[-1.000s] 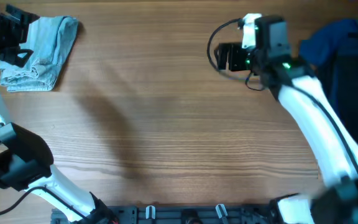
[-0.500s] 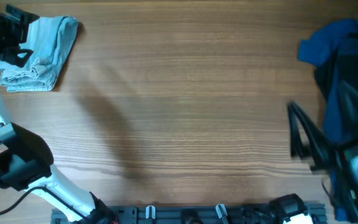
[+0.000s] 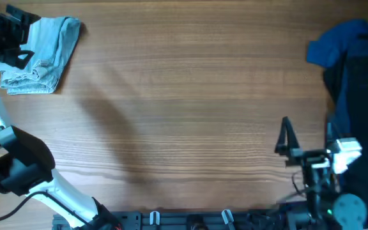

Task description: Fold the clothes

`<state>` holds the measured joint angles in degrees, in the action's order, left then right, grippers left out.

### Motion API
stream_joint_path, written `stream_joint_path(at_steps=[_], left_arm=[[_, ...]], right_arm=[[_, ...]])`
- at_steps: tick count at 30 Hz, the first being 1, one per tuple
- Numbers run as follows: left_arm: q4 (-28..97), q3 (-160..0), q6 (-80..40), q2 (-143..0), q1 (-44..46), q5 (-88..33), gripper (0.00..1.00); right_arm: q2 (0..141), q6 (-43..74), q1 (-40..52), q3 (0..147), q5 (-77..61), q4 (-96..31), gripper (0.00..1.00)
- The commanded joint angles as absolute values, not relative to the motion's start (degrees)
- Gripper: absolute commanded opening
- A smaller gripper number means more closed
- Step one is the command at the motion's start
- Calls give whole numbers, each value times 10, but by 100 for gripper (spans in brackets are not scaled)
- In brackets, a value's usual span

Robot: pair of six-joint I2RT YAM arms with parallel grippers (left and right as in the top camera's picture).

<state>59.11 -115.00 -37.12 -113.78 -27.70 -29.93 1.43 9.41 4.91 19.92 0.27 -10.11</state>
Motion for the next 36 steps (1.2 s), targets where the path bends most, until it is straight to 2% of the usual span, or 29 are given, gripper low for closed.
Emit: stream_joint_path(at_steps=[1,4,8,18,36], left_arm=[[590,-1152,-362,-1138,-279,-306,100],[590,-1152,-362,-1138,-279,-306,100],[590,-1152,-362,-1138,-279,-306,100],[590,-1152,-362,-1138,-279,-306,100],[590,-1152,-362,-1138,-279,-306,100]], right_arm=[[2,106,39,129,17,-11,100],[2,107,32,66,17,66,100],[2,106,32,16,17,99,100],[3,77,32,3,23,7,100],[12,77,32,3,23,6,100]])
